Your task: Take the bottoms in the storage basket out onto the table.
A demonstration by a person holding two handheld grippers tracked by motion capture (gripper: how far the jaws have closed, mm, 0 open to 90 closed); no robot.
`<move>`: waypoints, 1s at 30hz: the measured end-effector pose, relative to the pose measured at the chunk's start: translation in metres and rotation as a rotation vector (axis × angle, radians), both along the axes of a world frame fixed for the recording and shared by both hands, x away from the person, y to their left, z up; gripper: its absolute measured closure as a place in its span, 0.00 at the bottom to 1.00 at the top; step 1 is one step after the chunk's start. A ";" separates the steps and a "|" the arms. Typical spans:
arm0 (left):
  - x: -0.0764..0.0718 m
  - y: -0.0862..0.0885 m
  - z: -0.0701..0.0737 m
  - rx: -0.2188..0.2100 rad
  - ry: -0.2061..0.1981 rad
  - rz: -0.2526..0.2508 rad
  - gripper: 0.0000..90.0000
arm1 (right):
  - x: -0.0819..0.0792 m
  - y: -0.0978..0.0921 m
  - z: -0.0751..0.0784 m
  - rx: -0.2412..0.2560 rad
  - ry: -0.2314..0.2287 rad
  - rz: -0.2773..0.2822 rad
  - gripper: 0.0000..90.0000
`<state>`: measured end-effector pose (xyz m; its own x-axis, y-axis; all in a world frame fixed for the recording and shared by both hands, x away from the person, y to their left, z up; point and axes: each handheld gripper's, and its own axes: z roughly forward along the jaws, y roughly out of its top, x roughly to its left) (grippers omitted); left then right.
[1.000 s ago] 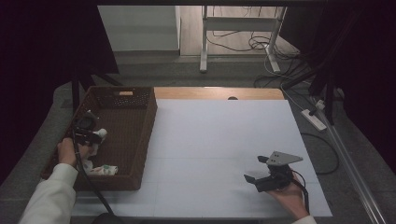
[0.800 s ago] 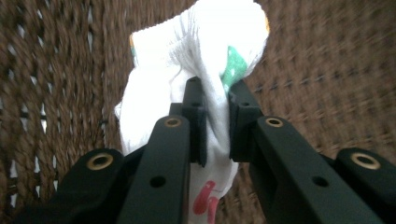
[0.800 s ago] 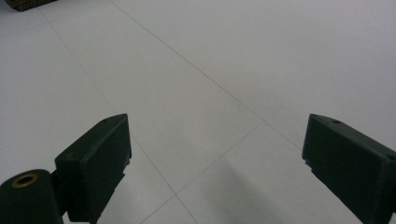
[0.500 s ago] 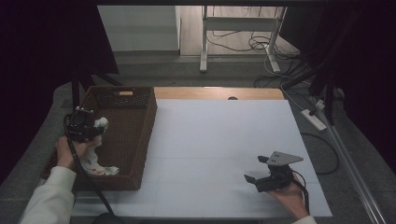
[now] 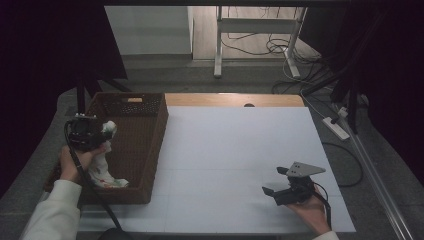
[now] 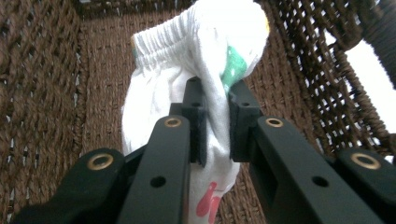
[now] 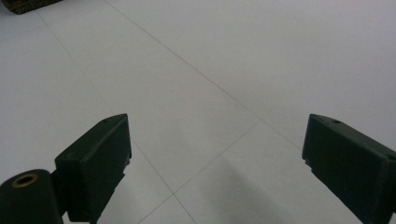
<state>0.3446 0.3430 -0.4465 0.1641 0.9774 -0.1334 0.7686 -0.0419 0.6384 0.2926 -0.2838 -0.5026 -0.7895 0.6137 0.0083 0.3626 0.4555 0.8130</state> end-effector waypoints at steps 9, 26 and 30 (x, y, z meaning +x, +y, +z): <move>-0.005 0.000 0.007 -0.043 -0.051 -0.001 0.90 | 0.000 0.000 0.000 0.004 0.000 -0.001 0.09; -0.012 -0.006 0.024 -0.102 -0.144 -0.020 0.90 | 0.000 -0.001 0.000 -0.003 -0.006 -0.013 0.09; -0.012 -0.009 0.030 -0.113 -0.168 -0.037 0.89 | 0.001 -0.003 0.000 0.001 -0.009 -0.022 0.09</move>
<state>0.3326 0.3341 -0.4160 0.2283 0.9508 -0.2093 0.6503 0.0111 0.7596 0.2931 -0.2863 -0.5024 -0.7759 0.6309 0.0025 0.3656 0.4464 0.8168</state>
